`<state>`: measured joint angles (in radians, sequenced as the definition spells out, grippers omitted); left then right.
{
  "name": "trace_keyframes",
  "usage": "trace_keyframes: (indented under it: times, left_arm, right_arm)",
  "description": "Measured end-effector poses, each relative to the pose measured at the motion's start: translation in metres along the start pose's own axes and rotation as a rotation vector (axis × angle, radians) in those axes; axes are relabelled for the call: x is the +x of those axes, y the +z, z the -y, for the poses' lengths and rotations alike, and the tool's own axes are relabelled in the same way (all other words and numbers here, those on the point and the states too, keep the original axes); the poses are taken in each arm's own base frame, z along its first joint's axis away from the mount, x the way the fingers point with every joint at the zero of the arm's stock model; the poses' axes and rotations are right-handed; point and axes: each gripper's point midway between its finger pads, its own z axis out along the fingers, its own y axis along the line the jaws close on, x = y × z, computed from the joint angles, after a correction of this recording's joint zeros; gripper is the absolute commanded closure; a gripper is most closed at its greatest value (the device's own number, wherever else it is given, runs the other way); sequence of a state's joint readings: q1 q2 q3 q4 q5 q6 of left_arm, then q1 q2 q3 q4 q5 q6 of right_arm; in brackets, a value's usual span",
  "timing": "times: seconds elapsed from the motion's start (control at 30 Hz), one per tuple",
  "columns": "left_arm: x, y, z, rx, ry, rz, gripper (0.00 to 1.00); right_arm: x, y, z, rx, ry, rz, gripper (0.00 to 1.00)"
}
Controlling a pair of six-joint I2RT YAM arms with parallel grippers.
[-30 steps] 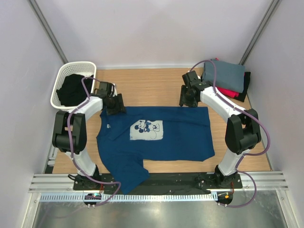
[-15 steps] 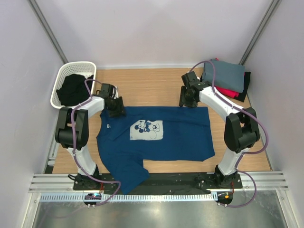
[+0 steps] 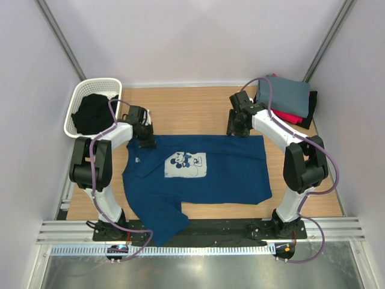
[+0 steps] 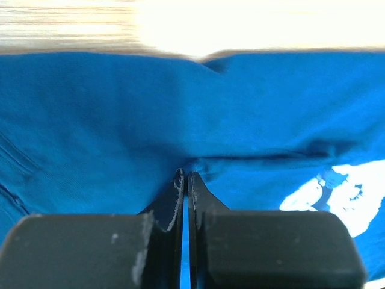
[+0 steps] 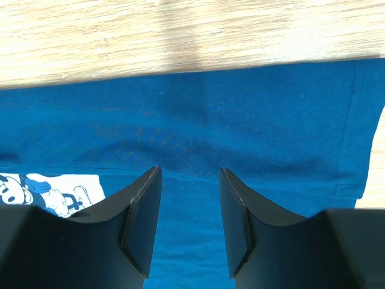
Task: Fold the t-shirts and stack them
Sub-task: Fold the tshirt
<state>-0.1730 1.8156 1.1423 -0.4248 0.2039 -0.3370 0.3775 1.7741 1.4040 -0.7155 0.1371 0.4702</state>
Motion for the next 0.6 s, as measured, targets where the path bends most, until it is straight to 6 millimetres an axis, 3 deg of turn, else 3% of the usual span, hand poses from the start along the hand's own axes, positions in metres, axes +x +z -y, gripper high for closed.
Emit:
trace_keyframes:
  times: [0.1, 0.3, 0.43, 0.6]
  left_arm:
    - [-0.001, -0.01, 0.013, 0.01, 0.027, 0.02, 1.0]
    - [0.007, -0.045, 0.064, 0.066, 0.105, 0.098, 1.0]
    - [0.032, -0.057, 0.085, 0.079, 0.142, 0.099, 1.0]
    - [0.071, -0.054, 0.098, 0.062, 0.19, 0.034, 1.0]
  right_arm:
    - [0.0, 0.0, 0.001, 0.006, 0.007, 0.002, 0.52]
    - [0.01, 0.007, 0.008, 0.037, 0.021, -0.014, 0.52]
    - [0.024, 0.015, 0.017, 0.074, 0.031, -0.043, 0.52]
    - [0.043, 0.025, 0.028, 0.113, 0.039, -0.086, 0.52]
